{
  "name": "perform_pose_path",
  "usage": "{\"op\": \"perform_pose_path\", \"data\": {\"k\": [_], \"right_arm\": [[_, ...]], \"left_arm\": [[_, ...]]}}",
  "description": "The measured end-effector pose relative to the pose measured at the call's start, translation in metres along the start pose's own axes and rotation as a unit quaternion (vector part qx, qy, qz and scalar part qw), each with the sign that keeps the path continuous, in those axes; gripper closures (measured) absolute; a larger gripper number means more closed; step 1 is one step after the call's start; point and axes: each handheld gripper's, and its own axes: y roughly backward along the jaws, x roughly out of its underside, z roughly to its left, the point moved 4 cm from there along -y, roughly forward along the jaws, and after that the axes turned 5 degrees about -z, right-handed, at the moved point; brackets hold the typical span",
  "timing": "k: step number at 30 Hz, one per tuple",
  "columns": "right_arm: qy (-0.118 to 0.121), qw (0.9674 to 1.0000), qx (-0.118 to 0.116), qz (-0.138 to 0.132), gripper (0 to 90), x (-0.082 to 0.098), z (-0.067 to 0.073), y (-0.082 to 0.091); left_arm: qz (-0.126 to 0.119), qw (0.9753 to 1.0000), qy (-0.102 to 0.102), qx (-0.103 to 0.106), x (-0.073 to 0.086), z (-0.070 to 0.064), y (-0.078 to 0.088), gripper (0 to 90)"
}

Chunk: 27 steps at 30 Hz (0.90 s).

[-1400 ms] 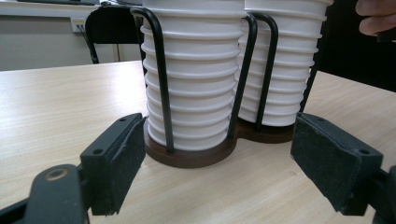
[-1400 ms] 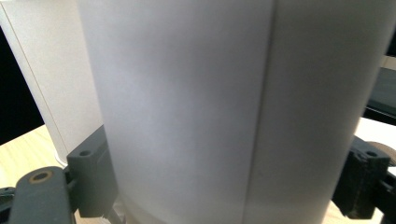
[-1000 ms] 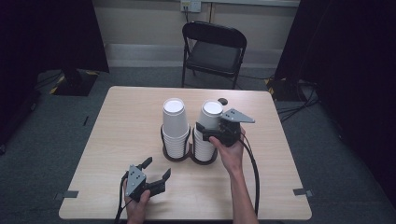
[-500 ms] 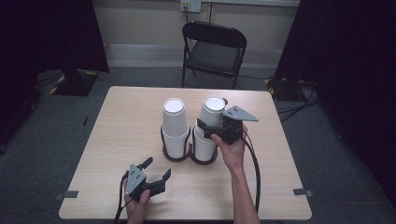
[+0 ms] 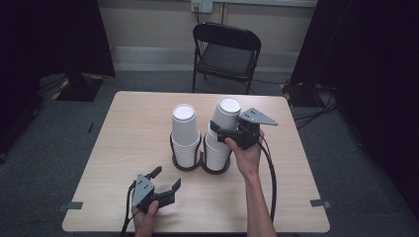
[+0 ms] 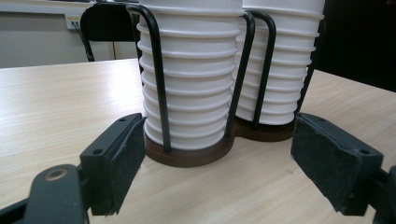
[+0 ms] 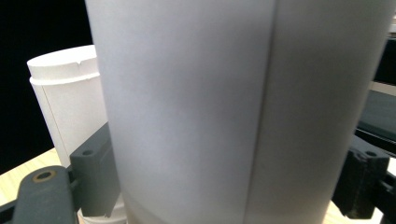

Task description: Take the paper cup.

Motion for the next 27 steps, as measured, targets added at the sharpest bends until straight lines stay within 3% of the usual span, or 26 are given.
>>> {"op": "perform_pose_path", "data": {"k": [27], "right_arm": [[-0.005, 0.9997, -0.006, -0.022, 14.0, -0.027, 0.002, 0.007]], "left_arm": [[0.002, 1.0000, -0.003, -0.002, 0.000, -0.001, 0.000, 17.7]]}}
